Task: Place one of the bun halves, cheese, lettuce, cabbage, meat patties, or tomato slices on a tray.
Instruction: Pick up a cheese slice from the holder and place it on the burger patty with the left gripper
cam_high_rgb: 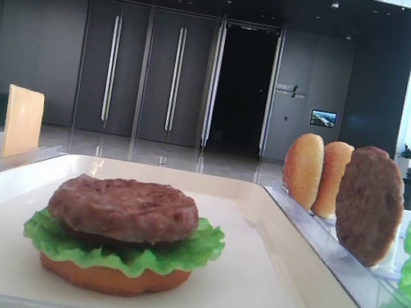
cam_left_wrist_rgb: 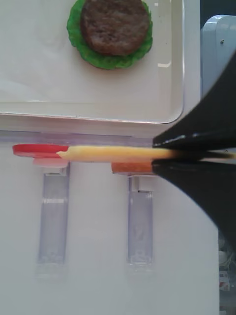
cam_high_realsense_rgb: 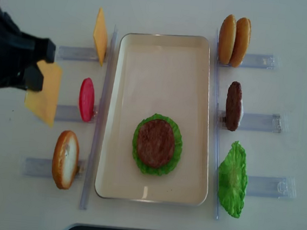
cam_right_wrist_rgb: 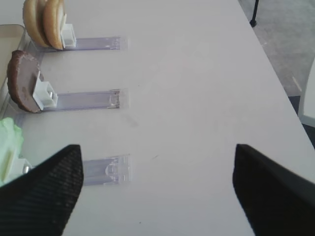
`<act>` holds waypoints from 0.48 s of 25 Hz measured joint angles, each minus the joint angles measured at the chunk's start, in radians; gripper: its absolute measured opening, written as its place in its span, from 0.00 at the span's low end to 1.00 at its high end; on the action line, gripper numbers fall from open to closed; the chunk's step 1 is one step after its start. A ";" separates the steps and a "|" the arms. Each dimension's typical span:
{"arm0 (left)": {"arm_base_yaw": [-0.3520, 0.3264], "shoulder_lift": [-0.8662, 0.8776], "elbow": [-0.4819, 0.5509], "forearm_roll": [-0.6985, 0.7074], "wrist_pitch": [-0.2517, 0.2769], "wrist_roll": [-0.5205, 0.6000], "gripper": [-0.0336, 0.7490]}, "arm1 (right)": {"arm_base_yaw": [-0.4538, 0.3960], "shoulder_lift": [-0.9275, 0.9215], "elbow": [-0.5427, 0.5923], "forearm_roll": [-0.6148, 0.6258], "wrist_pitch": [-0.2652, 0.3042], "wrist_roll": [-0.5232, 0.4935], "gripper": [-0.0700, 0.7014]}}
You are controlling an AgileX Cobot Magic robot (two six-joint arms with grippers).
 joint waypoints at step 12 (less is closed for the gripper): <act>0.000 -0.147 0.150 -0.015 0.000 -0.032 0.07 | 0.000 0.000 0.000 0.000 0.000 0.000 0.85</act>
